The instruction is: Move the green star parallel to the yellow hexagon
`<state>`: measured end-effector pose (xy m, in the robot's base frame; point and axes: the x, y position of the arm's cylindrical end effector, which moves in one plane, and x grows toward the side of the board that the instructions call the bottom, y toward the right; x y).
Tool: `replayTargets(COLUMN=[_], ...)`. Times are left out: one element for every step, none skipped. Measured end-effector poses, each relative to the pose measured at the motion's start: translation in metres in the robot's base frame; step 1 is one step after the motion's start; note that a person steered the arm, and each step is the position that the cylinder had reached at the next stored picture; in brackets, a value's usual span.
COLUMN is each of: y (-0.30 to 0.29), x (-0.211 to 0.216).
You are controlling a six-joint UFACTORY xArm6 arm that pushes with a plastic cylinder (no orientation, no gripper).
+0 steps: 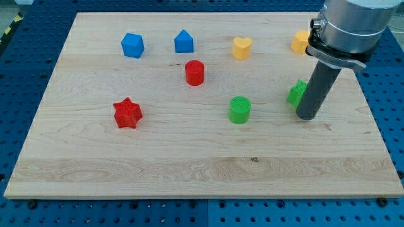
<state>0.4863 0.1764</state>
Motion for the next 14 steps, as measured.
replayTargets(y=[-0.022,-0.053,-0.078,-0.089,-0.083,-0.079,-0.073,-0.073,-0.072,-0.041,-0.011,0.008,0.014,0.004], x=[0.0,-0.001,-0.02,-0.05,-0.069,-0.08,-0.085,-0.085,-0.08,-0.075,-0.059,-0.041,-0.001,-0.009])
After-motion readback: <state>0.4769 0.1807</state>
